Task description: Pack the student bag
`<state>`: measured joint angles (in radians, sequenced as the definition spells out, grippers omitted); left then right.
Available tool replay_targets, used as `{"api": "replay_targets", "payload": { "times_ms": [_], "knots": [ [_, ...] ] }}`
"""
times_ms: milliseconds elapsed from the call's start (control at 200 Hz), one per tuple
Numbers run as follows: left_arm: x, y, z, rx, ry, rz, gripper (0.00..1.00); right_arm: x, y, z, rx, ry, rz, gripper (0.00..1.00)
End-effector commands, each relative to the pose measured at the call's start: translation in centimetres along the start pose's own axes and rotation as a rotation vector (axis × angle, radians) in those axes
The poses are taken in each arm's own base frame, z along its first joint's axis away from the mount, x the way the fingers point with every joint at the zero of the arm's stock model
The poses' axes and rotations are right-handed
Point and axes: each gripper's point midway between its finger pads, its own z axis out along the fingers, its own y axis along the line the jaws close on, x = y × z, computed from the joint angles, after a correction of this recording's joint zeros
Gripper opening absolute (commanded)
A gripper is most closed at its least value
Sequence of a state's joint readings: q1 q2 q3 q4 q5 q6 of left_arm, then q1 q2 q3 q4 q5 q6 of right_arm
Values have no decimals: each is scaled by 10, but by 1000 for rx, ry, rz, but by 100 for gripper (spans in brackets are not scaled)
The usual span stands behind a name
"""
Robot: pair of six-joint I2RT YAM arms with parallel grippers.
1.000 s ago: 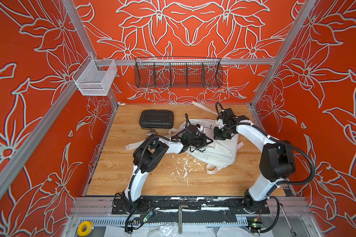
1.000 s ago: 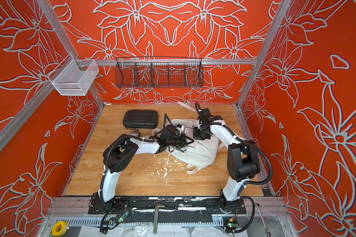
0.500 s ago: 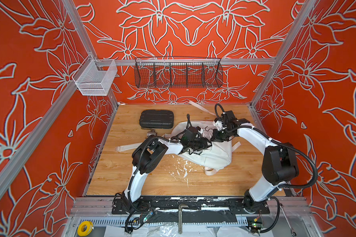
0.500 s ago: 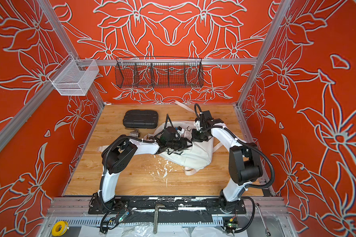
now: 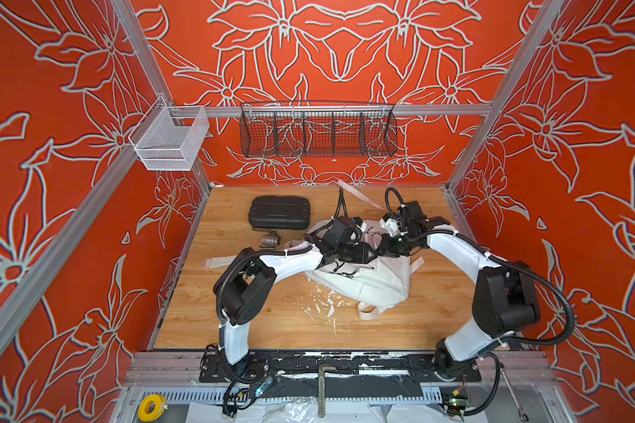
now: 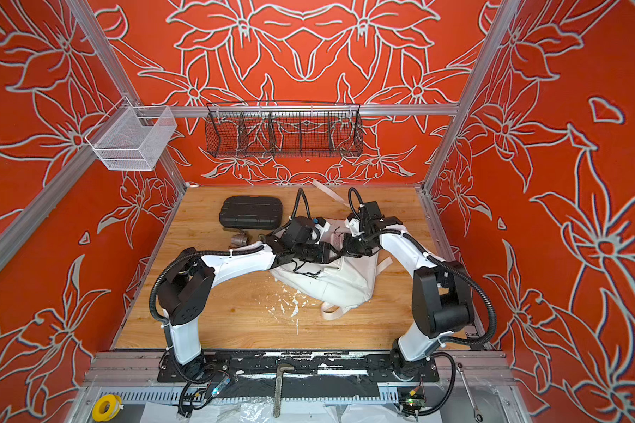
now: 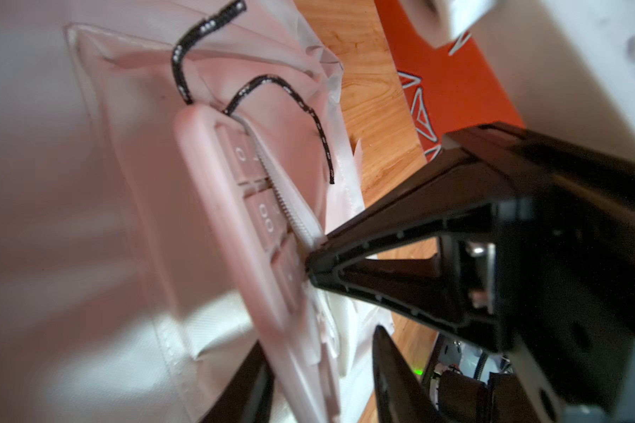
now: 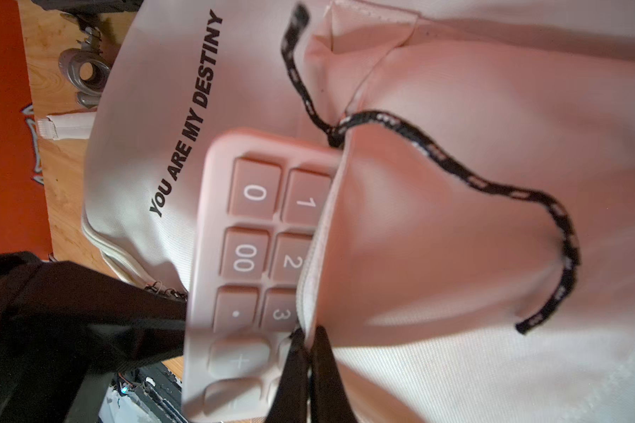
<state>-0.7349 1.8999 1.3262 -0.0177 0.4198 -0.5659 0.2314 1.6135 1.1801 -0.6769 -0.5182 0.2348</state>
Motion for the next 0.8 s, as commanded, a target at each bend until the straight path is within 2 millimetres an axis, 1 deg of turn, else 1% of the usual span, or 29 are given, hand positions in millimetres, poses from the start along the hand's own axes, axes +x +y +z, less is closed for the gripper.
{"api": "replay_targets", "payload": {
  "times_ms": [0,65,125,215,305,435,530,716,791],
  "knots": [
    [2,-11,3,32,27,47,26,-4,20,-11,-79,-34,-56,0],
    [4,-10,2,32,29,48,14,-4,22,-12,-80,-38,-60,0],
    [6,-11,1,38,32,49,0,-4,23,-13,-88,-39,-60,0],
    [8,-12,1,49,39,43,0,-3,28,-13,-119,-39,-60,0],
    [11,-14,5,76,60,24,0,-6,36,-14,-162,-48,-60,0],
    [13,-23,13,149,86,-16,0,-11,47,-18,-215,-80,-69,0],
    [17,-26,19,170,104,-41,0,-18,56,-23,-254,-117,-72,0],
    [27,-30,25,174,114,-23,0,-35,77,-36,-355,-199,-72,0],
    [30,-32,28,188,120,-17,0,-40,86,-39,-401,-210,-73,0]
  ]
}}
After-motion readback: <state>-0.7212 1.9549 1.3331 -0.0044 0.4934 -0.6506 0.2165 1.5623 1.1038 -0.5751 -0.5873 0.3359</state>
